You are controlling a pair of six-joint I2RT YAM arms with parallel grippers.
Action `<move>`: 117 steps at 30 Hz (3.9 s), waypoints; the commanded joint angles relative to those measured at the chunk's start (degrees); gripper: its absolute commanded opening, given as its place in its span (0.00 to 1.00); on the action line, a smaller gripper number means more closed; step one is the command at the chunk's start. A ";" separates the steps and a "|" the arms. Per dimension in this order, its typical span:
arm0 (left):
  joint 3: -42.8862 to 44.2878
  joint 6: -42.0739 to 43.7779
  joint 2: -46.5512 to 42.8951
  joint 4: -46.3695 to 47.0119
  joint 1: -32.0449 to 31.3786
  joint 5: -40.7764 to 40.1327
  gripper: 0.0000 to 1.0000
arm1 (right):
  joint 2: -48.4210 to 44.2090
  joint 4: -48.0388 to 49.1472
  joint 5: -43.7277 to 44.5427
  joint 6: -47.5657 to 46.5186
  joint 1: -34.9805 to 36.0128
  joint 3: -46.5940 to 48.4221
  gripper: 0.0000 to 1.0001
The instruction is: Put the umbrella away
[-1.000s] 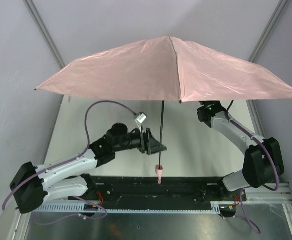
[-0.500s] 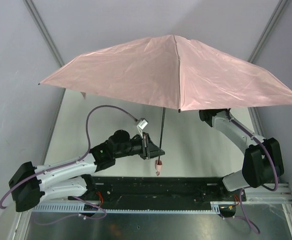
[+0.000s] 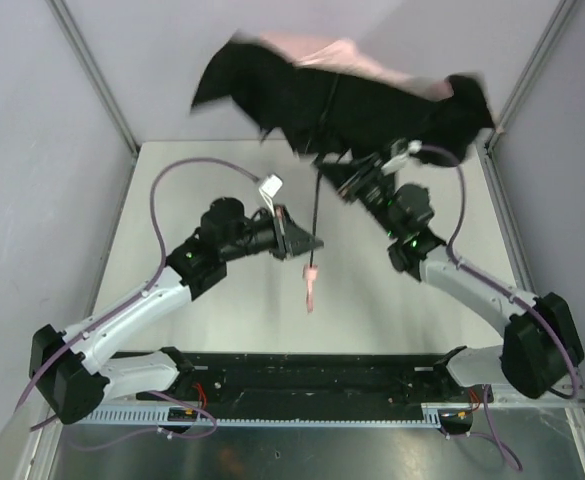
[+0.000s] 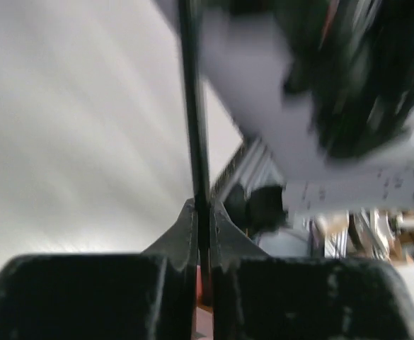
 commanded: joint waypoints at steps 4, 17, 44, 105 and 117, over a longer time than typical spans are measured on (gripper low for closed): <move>5.01 -1.48 -1.17 14.24 3.61 -5.16 0.00 | -12.74 -4.47 -1.96 1.79 14.15 -12.98 0.00; -8.76 -3.43 -6.78 16.99 -0.71 -4.02 0.12 | -12.16 -3.23 -1.00 3.18 11.93 -17.97 0.00; -19.00 9.45 -54.86 1.69 0.50 -8.10 0.89 | -12.59 6.99 -6.77 5.08 6.61 -19.83 0.00; 0.77 7.14 -30.28 -9.60 2.20 -13.12 0.99 | -22.62 12.00 -43.32 -38.62 5.97 -35.11 0.00; -3.94 3.07 -24.41 -0.90 2.23 -6.14 0.99 | -24.54 11.46 -43.66 -39.10 8.03 -34.99 0.00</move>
